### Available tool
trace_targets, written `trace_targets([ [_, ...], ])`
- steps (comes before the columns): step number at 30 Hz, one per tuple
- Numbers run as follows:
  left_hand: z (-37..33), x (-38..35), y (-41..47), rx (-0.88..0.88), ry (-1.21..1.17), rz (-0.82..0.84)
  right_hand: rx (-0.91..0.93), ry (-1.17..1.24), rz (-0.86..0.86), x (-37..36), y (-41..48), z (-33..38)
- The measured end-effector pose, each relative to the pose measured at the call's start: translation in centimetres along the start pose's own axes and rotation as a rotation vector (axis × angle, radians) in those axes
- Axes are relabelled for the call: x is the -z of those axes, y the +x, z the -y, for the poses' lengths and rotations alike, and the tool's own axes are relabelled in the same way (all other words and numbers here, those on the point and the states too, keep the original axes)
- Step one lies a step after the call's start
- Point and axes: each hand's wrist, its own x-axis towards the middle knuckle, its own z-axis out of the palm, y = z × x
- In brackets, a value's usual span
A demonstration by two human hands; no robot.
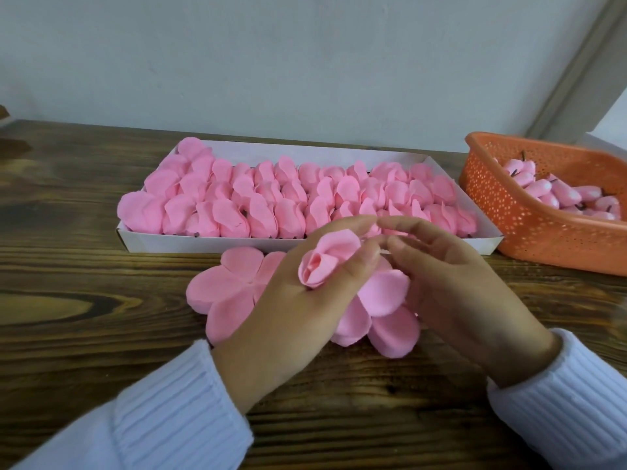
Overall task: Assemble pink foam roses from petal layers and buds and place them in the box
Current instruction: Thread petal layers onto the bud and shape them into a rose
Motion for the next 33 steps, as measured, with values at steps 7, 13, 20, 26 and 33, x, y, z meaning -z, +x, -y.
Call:
trace_targets([
  [7,0.6,0.0,0.0,0.006,0.028,-0.039,0.046,-0.029,-0.034,0.0,-0.2,0.1],
  [13,0.6,0.0,0.1,0.026,0.026,-0.083,0.301,-0.333,-0.095,-0.4,-0.9,0.3],
  [20,1.0,0.0,0.3,0.052,0.066,-0.070,0.505,-0.484,-0.148,-1.5,-2.0,0.2],
  [26,0.3,-0.7,-0.2,-0.042,0.134,0.064,0.612,-0.602,-0.194,-1.5,-2.1,-0.1],
  [33,0.6,-0.5,-0.2,-0.030,0.088,0.055,0.645,-0.508,-0.035,-1.5,-2.0,0.0],
])
